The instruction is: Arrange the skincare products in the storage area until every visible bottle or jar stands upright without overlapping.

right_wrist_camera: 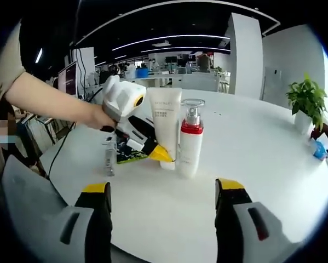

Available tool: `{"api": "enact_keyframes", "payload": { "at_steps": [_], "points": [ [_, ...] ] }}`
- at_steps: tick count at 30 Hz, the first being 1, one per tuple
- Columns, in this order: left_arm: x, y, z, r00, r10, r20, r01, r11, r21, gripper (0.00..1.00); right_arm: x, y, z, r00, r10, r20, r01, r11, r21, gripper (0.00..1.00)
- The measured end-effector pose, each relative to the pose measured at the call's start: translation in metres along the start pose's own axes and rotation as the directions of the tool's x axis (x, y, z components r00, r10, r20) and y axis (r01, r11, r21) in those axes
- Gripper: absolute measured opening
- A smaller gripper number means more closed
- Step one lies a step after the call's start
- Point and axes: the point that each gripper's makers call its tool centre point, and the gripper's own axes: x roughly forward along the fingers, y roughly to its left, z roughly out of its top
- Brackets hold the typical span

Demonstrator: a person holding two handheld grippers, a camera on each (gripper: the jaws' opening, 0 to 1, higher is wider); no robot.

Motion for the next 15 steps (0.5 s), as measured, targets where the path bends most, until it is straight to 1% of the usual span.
{"api": "enact_keyframes", "payload": {
  "at_steps": [10, 15],
  "points": [
    [0.0000, -0.0005, -0.0016, 0.999, 0.017, -0.037, -0.017, 1.000, -0.018, 0.20, 0.0006, 0.0019, -0.0020, 1.000, 0.004, -0.006, -0.004, 1.000, 0.005, 0.78],
    [-0.0025, 0.0039, -0.0048, 0.998, 0.033, -0.047, -0.034, 0.999, -0.033, 0.28, 0.0004, 0.0046, -0.0033, 1.000, 0.012, -0.009, -0.012, 1.000, 0.004, 0.78]
  ]
}}
